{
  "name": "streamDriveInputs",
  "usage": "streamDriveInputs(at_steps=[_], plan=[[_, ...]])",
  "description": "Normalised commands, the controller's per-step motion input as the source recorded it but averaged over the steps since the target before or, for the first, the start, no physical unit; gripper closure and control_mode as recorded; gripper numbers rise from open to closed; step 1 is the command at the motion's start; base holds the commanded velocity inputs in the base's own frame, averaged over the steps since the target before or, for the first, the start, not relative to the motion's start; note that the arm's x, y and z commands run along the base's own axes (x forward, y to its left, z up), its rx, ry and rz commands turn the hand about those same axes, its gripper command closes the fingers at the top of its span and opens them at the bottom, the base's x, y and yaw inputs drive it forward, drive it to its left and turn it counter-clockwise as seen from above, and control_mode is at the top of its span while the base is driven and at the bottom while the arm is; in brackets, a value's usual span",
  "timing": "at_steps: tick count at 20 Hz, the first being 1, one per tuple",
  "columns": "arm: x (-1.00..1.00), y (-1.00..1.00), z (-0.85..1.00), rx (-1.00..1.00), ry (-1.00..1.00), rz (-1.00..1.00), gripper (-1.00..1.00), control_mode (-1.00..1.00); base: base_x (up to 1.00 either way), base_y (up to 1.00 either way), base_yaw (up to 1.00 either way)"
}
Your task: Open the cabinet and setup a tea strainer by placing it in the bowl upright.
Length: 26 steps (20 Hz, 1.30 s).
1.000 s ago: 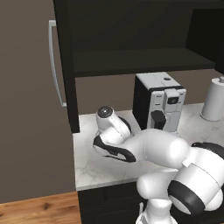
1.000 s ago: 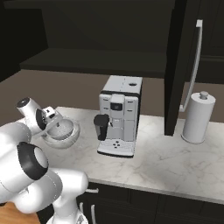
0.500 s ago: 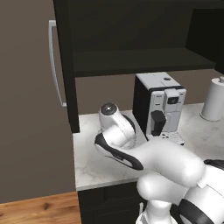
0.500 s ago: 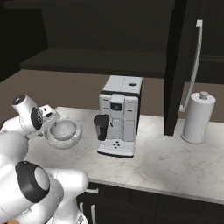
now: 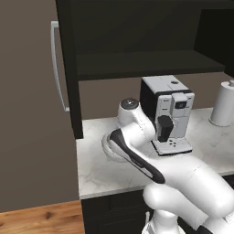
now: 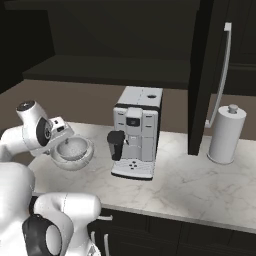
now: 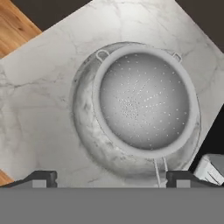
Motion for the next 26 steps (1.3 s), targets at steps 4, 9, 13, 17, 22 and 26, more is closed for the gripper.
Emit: streamDriveInputs(at_steps=[4, 9, 13, 17, 22, 26], plan=[[-0.63, -0.45, 0.44, 0.10, 0.04, -0.10, -1.00, -1.00, 0.00, 0.00, 0.00], [-0.55, -0.49, 0.32, 0.24, 0.08, -0.20, -1.00, -1.00, 0.00, 0.00, 0.00], [-0.39, -0.55, 0.51, 0.18, 0.00, -0.40, -1.00, -1.00, 0.00, 0.00, 0.00], [-0.16, -0.66, 0.49, 0.05, 0.04, -0.48, -1.00, -1.00, 0.00, 0.00, 0.00], [0.07, -0.68, 0.20, -0.16, 0.16, -0.43, -1.00, -1.00, 0.00, 0.00, 0.00], [-0.05, -0.46, 0.62, -0.01, 0.35, -0.27, -1.00, -1.00, 0.00, 0.00, 0.00]])
